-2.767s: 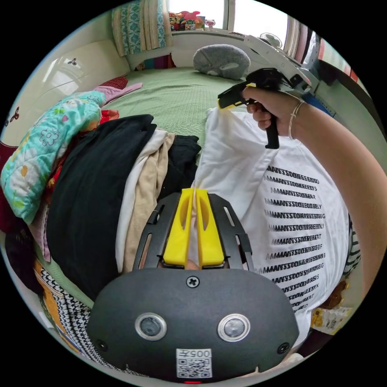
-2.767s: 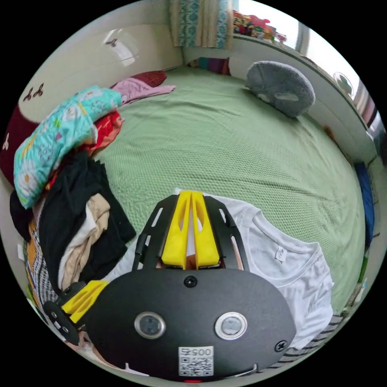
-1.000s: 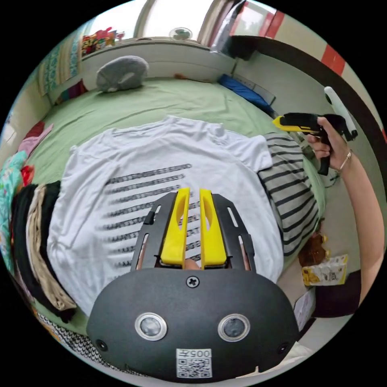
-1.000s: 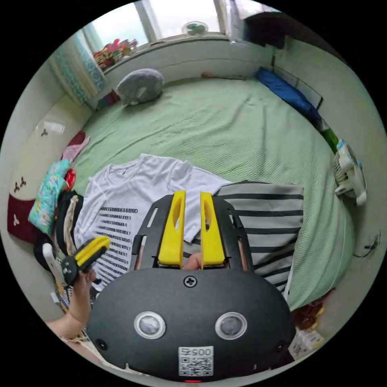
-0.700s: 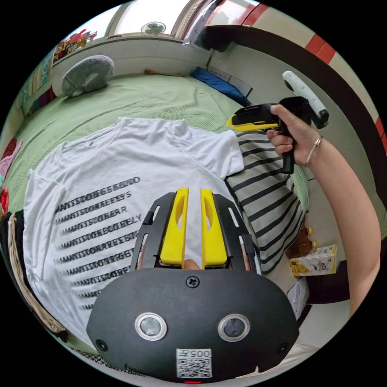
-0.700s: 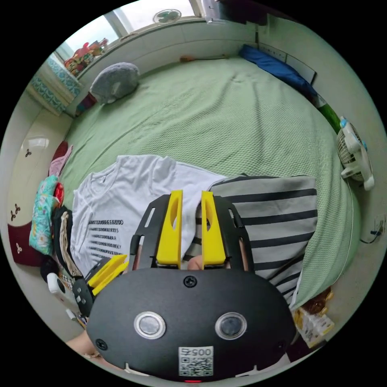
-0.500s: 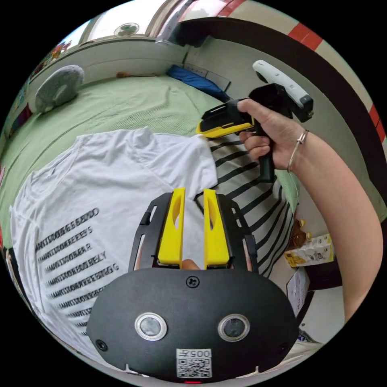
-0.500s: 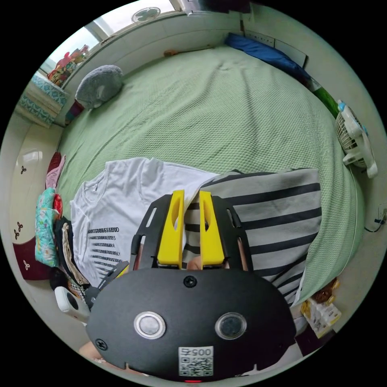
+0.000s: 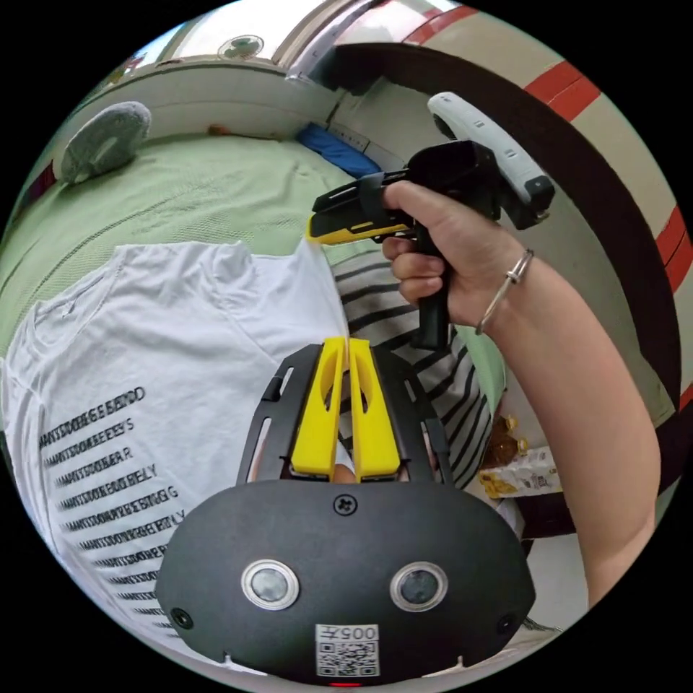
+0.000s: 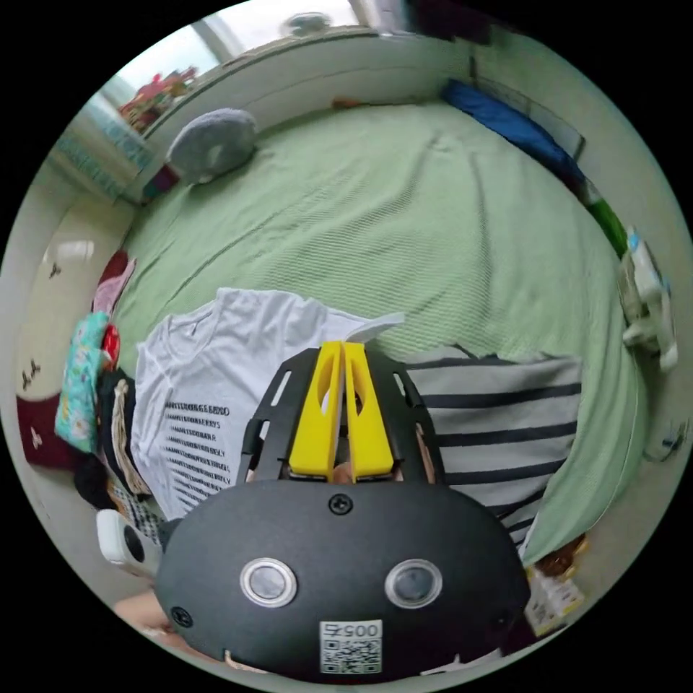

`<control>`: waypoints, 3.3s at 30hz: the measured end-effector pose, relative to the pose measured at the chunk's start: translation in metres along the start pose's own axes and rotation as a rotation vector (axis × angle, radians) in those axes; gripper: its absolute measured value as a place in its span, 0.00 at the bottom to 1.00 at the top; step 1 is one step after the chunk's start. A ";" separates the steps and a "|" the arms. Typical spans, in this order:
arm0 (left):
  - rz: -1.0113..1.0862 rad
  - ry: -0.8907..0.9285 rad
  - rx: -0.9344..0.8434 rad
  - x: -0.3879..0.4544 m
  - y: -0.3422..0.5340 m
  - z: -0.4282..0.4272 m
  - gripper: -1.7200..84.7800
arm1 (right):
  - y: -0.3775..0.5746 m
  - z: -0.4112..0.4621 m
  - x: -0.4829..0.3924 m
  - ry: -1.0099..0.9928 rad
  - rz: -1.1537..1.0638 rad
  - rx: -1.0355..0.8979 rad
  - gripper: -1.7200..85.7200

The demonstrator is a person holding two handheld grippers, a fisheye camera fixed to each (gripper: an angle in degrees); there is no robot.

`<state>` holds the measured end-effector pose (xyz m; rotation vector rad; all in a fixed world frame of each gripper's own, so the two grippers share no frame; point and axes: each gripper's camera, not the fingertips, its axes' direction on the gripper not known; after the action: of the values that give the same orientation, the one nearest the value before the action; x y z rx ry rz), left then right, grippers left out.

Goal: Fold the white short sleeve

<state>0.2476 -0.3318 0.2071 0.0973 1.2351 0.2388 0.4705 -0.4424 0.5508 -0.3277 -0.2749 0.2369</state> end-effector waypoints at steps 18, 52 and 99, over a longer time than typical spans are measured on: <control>-0.197 -0.126 0.020 -0.094 0.082 -0.033 0.12 | 0.002 0.020 -0.116 -0.055 -0.233 -0.004 0.09; -0.138 -0.193 0.081 -0.113 0.128 -0.146 0.10 | 0.125 0.024 -0.233 0.091 -0.210 -0.039 0.01; -0.369 -0.542 -0.092 -0.105 0.264 -0.387 0.03 | 0.395 -0.114 -0.405 0.137 -0.156 -0.044 0.01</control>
<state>-0.1829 -0.1216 0.2301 -0.1399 0.6823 -0.0546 0.0535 -0.2213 0.2184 -0.3622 -0.1695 0.0540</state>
